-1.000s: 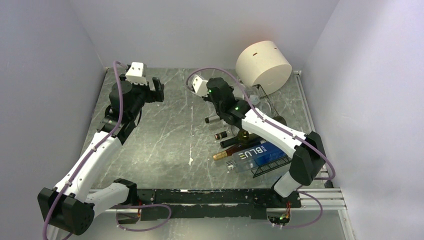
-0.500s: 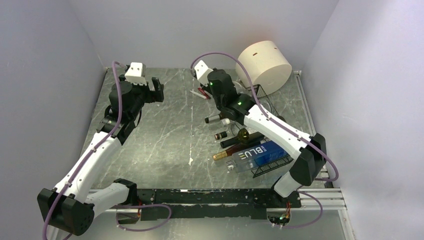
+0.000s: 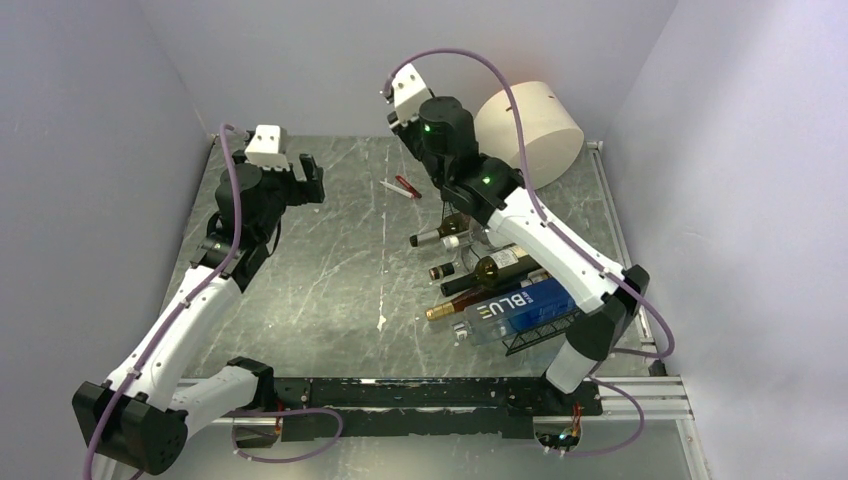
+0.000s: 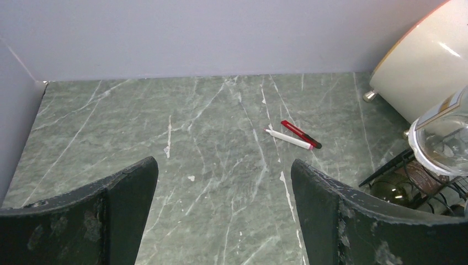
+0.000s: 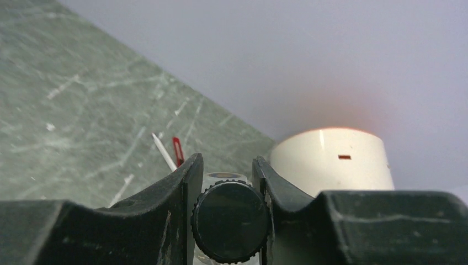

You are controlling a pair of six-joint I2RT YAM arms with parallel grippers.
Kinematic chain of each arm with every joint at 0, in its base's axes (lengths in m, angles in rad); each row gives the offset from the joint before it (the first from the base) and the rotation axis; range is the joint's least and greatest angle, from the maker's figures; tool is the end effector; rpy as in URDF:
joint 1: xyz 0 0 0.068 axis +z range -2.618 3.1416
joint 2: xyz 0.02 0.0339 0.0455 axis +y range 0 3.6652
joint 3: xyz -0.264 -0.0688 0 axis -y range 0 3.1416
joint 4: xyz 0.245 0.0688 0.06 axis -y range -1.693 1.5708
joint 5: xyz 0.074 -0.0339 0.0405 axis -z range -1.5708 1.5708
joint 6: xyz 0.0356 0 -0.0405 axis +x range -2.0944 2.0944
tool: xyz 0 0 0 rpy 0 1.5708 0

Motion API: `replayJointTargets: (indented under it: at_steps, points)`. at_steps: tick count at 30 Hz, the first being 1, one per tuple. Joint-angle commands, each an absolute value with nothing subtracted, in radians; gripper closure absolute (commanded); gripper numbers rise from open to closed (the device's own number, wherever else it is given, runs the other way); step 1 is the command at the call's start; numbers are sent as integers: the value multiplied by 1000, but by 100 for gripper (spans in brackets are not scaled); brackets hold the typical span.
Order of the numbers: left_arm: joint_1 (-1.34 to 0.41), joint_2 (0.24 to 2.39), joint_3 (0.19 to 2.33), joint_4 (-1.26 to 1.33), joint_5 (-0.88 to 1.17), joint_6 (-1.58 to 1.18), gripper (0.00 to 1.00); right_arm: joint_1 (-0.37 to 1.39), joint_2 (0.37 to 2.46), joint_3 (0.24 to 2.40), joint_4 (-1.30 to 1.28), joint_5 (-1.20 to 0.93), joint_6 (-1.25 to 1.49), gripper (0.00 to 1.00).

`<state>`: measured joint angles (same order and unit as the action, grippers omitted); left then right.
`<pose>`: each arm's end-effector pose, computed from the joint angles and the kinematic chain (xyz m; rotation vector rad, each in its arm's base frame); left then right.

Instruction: Take the wine bottle off the wine rack

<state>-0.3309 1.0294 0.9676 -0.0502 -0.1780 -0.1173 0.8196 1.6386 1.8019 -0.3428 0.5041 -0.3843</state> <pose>0.2295 -0.0722 0.3723 0.0458 1.6838 -0.1874 0.2674 0.2611 0.4571 -0.6577 1.5993 -0.1203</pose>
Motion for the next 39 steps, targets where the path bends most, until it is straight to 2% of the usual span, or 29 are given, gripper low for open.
replayJointTargets:
  at_steps: [1,9,14,21,31,39]
  points:
    - [-336,1002,997,-53,-250,-128,6,824,1686,1926,-208,441,-323,100]
    - [-331,947,1008,-84,-316,-205,6,824,1861,1998,-88,368,-135,100]
    - [-268,931,995,-86,-366,-234,6,822,1987,2091,-55,334,-42,100]
    - [-267,928,997,-75,-289,-218,6,821,2108,2174,-25,342,22,100]
    - [-265,944,995,-48,-145,-226,6,813,2163,2156,-2,495,91,100]
    - [-265,951,997,-42,-89,-232,6,792,2172,2074,95,445,52,100]
